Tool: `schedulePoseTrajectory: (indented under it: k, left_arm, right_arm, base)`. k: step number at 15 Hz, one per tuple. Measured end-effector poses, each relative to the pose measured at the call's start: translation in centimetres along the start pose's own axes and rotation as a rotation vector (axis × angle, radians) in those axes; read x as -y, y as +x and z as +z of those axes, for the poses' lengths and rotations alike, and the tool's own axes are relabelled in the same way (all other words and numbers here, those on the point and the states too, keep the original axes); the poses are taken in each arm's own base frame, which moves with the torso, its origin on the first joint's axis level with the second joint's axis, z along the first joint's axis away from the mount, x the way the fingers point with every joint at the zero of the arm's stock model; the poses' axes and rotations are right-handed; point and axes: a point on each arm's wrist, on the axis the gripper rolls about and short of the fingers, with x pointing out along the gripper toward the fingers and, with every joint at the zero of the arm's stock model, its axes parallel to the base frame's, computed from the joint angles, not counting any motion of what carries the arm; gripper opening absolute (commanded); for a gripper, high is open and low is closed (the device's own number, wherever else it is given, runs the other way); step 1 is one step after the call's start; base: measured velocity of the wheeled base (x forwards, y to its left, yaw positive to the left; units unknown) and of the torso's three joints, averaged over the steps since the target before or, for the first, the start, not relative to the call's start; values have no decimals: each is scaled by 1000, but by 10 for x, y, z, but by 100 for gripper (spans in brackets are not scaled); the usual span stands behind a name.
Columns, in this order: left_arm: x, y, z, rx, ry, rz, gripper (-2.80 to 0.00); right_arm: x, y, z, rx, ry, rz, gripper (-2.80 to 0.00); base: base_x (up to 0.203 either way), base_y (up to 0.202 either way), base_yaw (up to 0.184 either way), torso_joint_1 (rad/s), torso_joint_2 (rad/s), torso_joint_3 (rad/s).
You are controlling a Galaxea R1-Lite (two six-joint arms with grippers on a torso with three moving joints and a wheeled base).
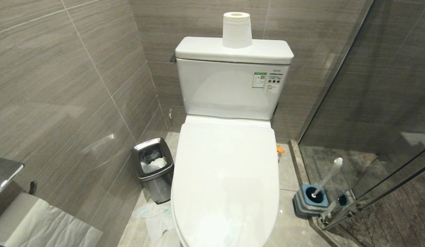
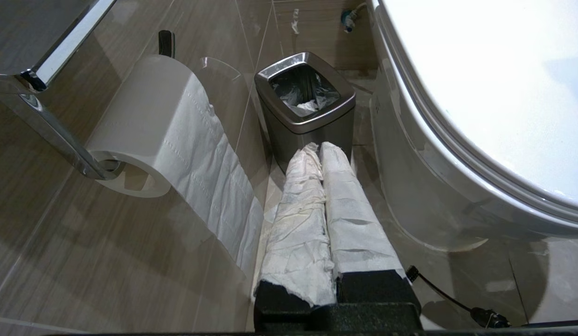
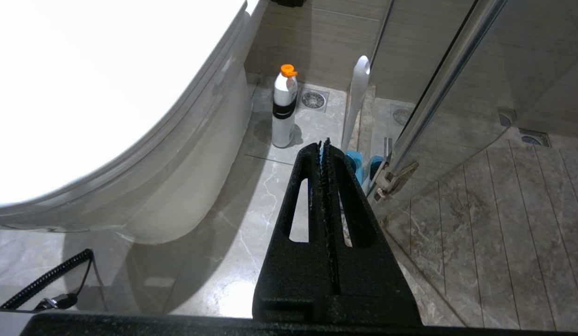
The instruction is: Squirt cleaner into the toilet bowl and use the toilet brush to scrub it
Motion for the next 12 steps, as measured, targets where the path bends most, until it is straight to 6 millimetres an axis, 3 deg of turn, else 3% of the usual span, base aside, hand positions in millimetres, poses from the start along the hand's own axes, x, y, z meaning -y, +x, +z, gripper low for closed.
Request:
schedulePoseTrajectory:
  k: [12]
  left_arm:
    - [0,0,0,0,0,0,-280]
  right_arm:
    - [0,0,0,0,0,0,-280]
  base:
    - [0,0,0,0,0,0]
